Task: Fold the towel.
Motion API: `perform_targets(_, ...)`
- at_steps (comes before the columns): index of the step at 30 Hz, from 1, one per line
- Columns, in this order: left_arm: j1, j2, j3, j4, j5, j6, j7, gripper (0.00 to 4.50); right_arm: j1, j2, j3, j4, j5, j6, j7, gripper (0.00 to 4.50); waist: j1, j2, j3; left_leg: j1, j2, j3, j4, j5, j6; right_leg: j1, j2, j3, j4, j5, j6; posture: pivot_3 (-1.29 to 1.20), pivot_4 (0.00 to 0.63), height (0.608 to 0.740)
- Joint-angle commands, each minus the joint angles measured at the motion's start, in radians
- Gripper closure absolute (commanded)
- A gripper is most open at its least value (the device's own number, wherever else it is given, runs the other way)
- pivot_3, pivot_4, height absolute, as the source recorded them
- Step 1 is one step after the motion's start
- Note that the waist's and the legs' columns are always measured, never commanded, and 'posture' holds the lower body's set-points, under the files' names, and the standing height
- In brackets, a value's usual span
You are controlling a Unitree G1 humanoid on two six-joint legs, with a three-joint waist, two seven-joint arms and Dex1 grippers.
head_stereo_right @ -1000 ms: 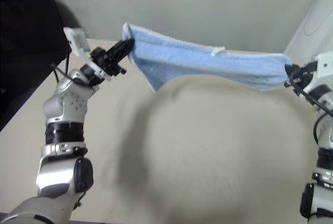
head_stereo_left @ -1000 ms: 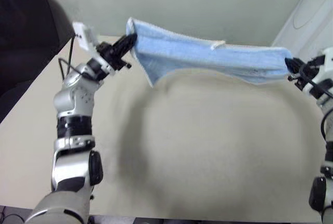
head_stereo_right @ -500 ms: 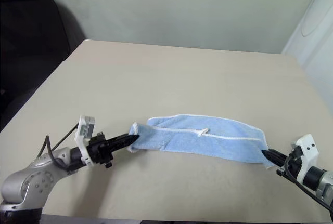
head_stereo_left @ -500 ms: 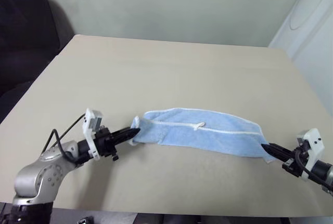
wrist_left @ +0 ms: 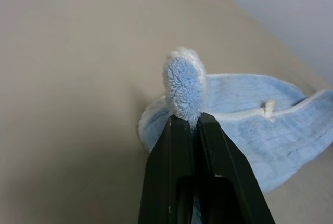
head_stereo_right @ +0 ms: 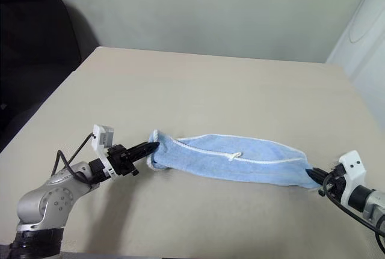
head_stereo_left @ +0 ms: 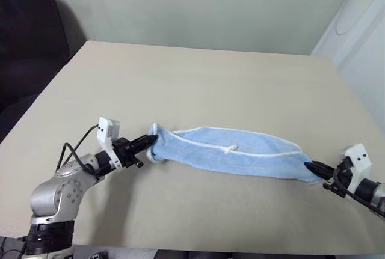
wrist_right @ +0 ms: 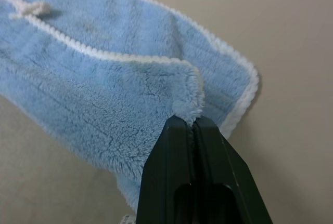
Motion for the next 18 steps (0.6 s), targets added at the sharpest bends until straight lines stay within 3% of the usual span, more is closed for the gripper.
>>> perform_targets(1, 0.016, 0.024, -0.007, -0.018, 0.012, 0.002, -0.02, 4.5, 0.035, -0.01, -0.011, -0.039, 0.0, -0.006, 0.013, 4.47, 0.0, 0.0, 0.0, 0.0, 0.0, 0.0, 0.0, 0.0, 0.0, 0.0, 0.0, 0.0, 0.0, 0.0, 0.0, 0.0, 0.15, 0.74)
perform_targets(4, 0.057, 0.046, -0.005, -0.027, 0.013, -0.001, -0.044, 4.5, 0.064, -0.007, -0.027, -0.052, 0.003, -0.012, 0.015, 4.47, 0.0, 0.0, 0.0, 0.001, 0.0, 0.0, 0.0, 0.0, 0.0, 0.001, 0.0, 0.0, 0.0, -0.001, 0.002, 0.0, 0.15, 0.74)
perform_targets(6, 0.062, 0.046, 0.001, -0.029, 0.008, -0.009, -0.046, 4.5, 0.058, -0.007, -0.035, -0.047, 0.004, -0.017, 0.006, 4.47, 0.0, 0.0, 0.0, 0.0, 0.0, 0.0, 0.0, 0.0, -0.001, 0.0, 0.0, 0.0, 0.0, -0.007, 0.011, 0.0, 0.15, 0.74)
perform_targets(12, -0.266, -0.034, 0.016, 0.116, 0.044, -0.081, 0.09, 4.5, -0.254, -0.025, -0.022, 0.137, -0.08, -0.1, -0.125, 4.47, 0.005, -0.001, 0.004, -0.002, -0.001, 0.0, 0.004, 0.004, 0.002, 0.0, -0.001, 0.001, 0.0, -0.007, 0.011, 0.0, 0.15, 0.74)
perform_targets(14, -0.423, -0.044, 0.006, 0.226, 0.091, -0.144, 0.101, 4.5, -0.37, -0.051, -0.02, 0.195, -0.084, -0.112, -0.124, 4.47, 0.01, -0.002, 0.004, -0.002, -0.001, 0.0, 0.005, 0.006, 0.003, 0.001, -0.001, 0.001, 0.001, 0.005, -0.001, 0.0, 0.15, 0.74)
perform_targets(18, -0.713, -0.039, -0.009, 0.478, 0.174, -0.29, 0.062, 4.5, -0.597, -0.11, -0.011, 0.334, -0.098, -0.157, -0.104, 4.47, 0.01, -0.001, 0.003, -0.001, 0.0, 0.001, 0.004, 0.011, 0.012, 0.002, -0.001, 0.0, -0.005, 0.018, 0.015, 0.0, 0.15, 0.74)
